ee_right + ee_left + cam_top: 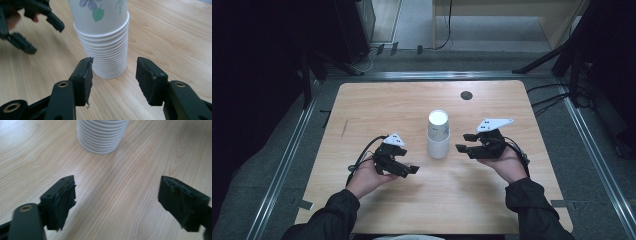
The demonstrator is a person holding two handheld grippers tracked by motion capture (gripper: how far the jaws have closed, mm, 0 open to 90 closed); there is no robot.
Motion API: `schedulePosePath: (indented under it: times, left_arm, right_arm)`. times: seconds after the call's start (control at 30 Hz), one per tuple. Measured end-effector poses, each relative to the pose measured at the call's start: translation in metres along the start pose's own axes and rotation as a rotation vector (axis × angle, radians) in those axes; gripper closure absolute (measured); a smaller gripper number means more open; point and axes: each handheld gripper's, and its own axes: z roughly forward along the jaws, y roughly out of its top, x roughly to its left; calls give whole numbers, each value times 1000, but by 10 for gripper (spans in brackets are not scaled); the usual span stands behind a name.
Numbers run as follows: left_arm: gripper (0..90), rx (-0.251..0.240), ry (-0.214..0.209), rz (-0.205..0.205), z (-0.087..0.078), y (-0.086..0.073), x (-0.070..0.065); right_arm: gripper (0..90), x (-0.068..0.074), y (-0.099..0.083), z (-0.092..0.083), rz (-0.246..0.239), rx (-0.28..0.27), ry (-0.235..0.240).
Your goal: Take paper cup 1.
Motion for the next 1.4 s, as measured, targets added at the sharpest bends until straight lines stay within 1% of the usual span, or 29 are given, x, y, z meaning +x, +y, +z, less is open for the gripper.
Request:
schedulePosePath:
  times: [0.03,0.07,0.1,0.13,0.17,0.23,0.3,0.37,0.4,0.47,0.5,0.53,0.57,0.6,0.63,0.67,0.73,0.8,0.97,1.0,1.03,1.1,1.17,1.2,1.23,1.27,1.3,1.33,1.4]
  left_arm:
    - [168,9,4,-7,-2,1,0]
    - [207,-3,5,-8,-4,2,0]
    - [207,-12,3,-5,-5,2,1]
    - [208,-24,-1,0,-7,3,3]
    - [208,-24,-1,0,-7,3,3]
    - [208,-29,6,-5,-8,3,6]
    - [208,-35,12,-19,-11,4,11]
    - [212,-44,11,-28,-14,4,14]
    - [226,-59,10,-39,-18,3,17]
    - [228,-62,-1,-50,-21,2,19]
    - [228,-62,-1,-50,-21,2,19]
    - [228,-54,1,-40,-23,2,20]
    - [228,-54,1,-40,-23,2,20]
    - [228,-50,1,-37,-24,1,21]
    - [228,-50,1,-37,-24,1,21]
    - [228,-47,4,-29,-26,1,23]
    - [229,-46,5,-30,-26,2,24]
    - [230,-46,9,-27,-27,2,25]
    - [242,-27,9,-48,-29,2,25]
    - [243,-29,13,-34,-30,1,23]
    - [243,-29,13,-34,-30,1,23]
    - [242,-38,18,-12,-32,0,22]
    - [242,-43,20,-7,-34,-1,20]
    - [242,-50,29,-5,-36,-3,20]
    - [242,-50,29,-5,-36,-3,20]
    - [242,-53,31,-15,-37,-5,20]
    - [242,-53,31,-15,-37,-5,20]
    - [242,-54,27,-25,-38,-6,20]
    - [242,-56,27,-27,-39,-7,19]
  right_arm:
    - [472,0,0,0,0,0,0]
    - [474,1,1,1,14,-7,15]
    - [474,1,1,1,14,-7,15]
    - [500,2,2,1,17,-9,21]
    - [500,2,2,1,17,-9,21]
    - [492,4,3,1,12,16,31]
    - [491,4,2,2,27,34,36]
    - [487,4,0,2,27,34,41]
    - [487,5,-3,2,8,26,52]
    - [480,6,-3,1,-4,27,52]
    - [480,6,-3,1,-4,27,52]
    - [456,6,-2,1,17,56,67]
    - [456,6,-2,1,17,56,67]
    - [424,8,0,-1,-12,68,63]
    - [424,8,0,-1,-12,68,63]
    - [407,10,1,-4,-42,66,66]
    - [407,11,2,-6,-53,68,67]
    - [406,11,4,-10,-92,62,55]
    - [382,8,11,-15,-100,61,59]
    - [362,8,15,-15,-108,61,56]
    - [362,8,15,-15,-108,61,56]
    - [350,7,19,-16,-108,64,60]
    - [340,6,24,-14,-114,72,61]
    - [336,4,31,-12,-122,102,68]
    - [336,4,31,-12,-122,102,68]
    - [325,4,39,-9,-150,129,65]
    - [325,4,39,-9,-150,129,65]
    - [322,4,42,-9,-156,138,68]
    - [312,3,51,-8,-175,154,71]
